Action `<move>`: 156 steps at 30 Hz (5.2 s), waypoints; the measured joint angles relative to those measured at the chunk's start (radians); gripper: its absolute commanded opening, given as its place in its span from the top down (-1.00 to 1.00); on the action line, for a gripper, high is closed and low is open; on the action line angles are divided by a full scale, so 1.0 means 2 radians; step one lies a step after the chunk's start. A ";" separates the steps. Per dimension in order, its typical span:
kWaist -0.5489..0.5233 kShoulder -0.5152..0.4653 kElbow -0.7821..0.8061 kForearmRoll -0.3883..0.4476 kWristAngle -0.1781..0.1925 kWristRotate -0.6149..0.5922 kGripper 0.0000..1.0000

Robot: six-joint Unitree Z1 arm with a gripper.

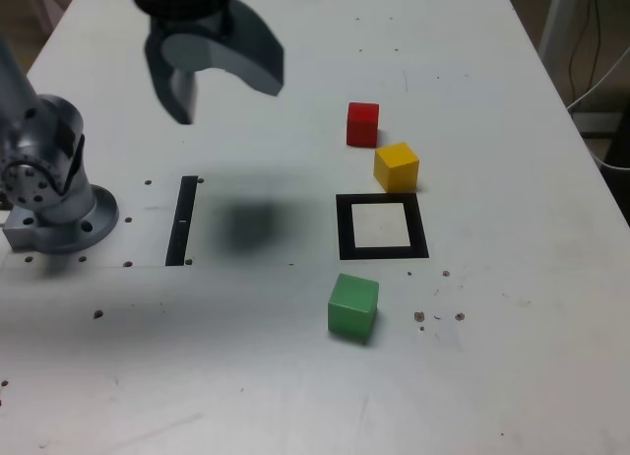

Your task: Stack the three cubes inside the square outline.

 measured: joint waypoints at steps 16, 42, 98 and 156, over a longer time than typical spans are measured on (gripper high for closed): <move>0.129 0.161 -0.170 -0.008 -0.027 0.151 -0.94; 0.168 0.343 -0.300 -0.003 0.005 0.194 -0.94; 0.166 0.367 -0.248 -0.048 -0.054 0.200 0.43; -0.095 0.247 -0.192 0.005 -0.046 -0.052 0.44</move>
